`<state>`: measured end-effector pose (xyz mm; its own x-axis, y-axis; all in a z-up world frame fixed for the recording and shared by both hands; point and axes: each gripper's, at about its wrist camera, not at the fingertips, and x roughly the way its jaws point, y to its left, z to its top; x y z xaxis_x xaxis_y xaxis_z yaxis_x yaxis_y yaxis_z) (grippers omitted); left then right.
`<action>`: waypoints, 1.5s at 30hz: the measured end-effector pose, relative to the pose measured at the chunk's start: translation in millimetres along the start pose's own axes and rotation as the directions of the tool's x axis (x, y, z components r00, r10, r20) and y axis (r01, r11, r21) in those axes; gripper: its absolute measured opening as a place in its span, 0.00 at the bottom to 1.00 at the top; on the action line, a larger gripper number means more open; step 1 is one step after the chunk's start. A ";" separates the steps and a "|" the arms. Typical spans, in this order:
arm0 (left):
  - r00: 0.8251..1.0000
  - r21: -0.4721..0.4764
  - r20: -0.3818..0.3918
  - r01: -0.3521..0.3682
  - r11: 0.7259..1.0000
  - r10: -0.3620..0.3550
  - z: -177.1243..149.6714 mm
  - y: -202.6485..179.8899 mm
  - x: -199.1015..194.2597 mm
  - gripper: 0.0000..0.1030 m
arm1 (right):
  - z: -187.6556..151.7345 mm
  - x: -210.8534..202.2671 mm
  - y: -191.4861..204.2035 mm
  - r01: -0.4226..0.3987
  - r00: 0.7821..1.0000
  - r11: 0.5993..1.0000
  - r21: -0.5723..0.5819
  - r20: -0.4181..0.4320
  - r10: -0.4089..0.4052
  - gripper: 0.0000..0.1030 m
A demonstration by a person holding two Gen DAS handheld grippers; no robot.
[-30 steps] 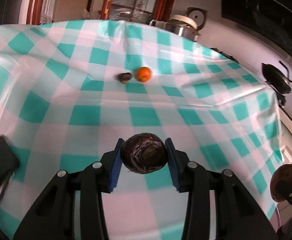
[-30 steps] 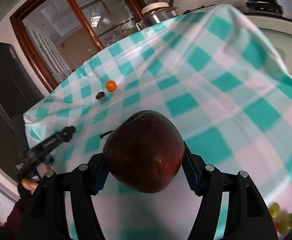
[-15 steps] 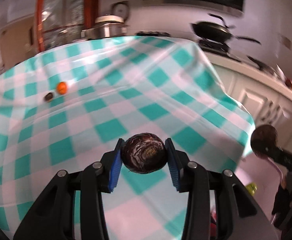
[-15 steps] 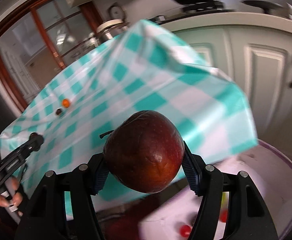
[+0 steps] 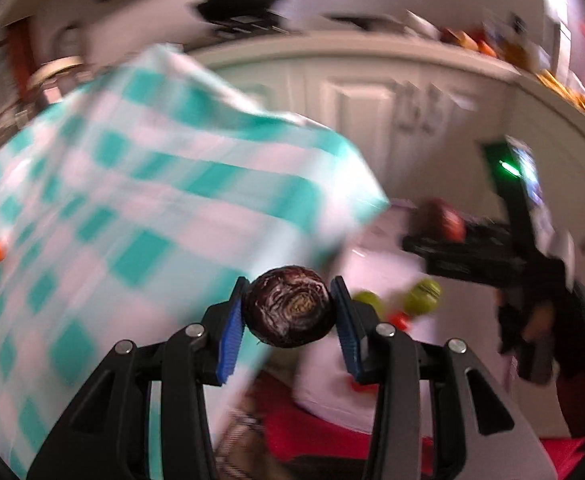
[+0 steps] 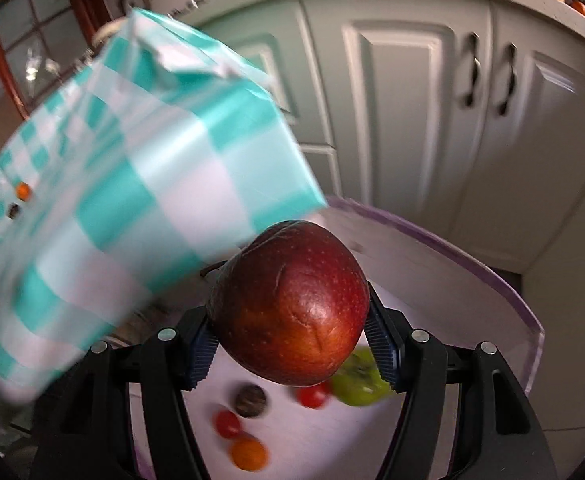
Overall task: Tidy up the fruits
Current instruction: 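Carry the red apple and mushroom into the white box and open both tools, then move both open tools back over the mandarin and last mushroom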
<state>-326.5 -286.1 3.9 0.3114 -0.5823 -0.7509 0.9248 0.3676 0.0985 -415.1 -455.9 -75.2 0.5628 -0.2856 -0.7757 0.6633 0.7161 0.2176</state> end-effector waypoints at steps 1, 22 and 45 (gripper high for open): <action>0.999 0.029 -0.025 0.023 0.999 -0.022 -1.3 -12.0 9.0 0.40 | -2.4 3.9 -4.1 0.014 1.000 1.000 -0.002 -0.016 -0.014 0.62; 0.741 0.135 -0.600 0.465 0.875 -0.302 -58.2 -137.6 177.4 0.40 | -59.1 43.5 -51.3 0.169 0.914 0.955 -0.242 -0.323 -0.244 0.62; 0.779 -0.020 -0.465 0.466 0.885 -0.421 -44.2 -82.8 150.5 0.71 | -82.8 90.7 -39.3 0.218 0.791 0.819 -0.530 -0.396 -0.466 0.66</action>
<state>-365.8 -372.1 -146.1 -0.2479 -0.2714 -0.9300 0.9589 0.0682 -0.2755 -431.0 -457.2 -203.1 -0.0595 -0.3077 -0.9496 0.4046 0.8622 -0.3048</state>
